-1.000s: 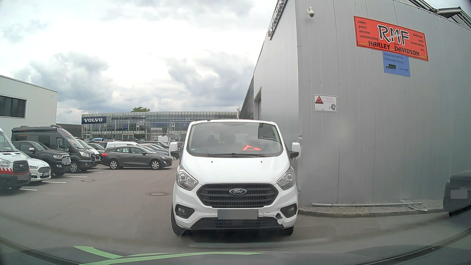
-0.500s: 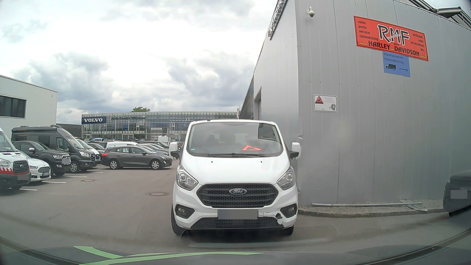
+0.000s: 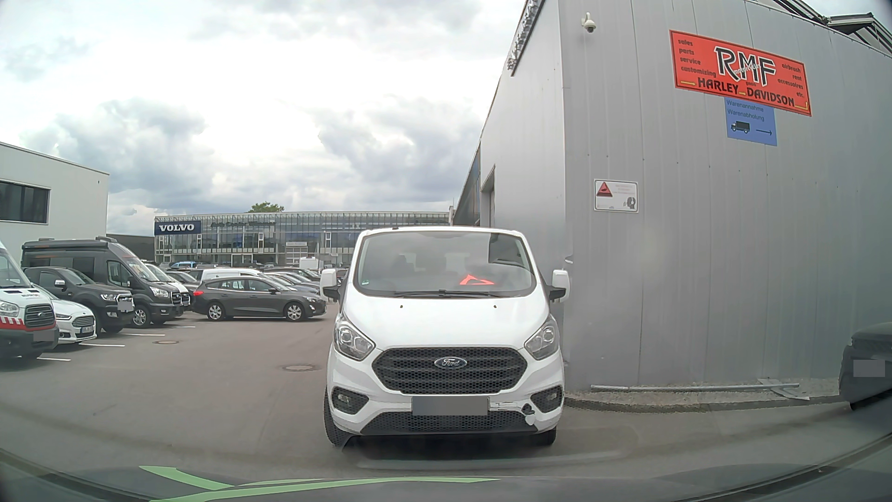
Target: Follow the waypoints while adhering to traffic rules and regulations
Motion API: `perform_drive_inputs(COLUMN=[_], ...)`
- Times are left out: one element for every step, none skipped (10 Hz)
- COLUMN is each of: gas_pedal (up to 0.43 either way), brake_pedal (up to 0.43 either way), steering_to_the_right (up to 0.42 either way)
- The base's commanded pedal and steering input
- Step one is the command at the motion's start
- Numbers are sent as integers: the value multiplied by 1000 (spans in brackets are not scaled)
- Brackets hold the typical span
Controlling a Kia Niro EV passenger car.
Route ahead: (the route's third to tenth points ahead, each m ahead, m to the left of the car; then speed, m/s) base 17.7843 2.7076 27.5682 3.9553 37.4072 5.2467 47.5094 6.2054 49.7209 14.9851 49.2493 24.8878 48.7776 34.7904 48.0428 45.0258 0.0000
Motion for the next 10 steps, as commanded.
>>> perform_drive_inputs(gas_pedal=[0, 0, 0, 0, 0, 0, 0, 0, 0, 0], brake_pedal=[457, 457, 457, 457, 457, 457, 457, 457, 457, 457], steering_to_the_right=[-462, -462, -462, -462, -462, -462, -462, -462, -462, -462])
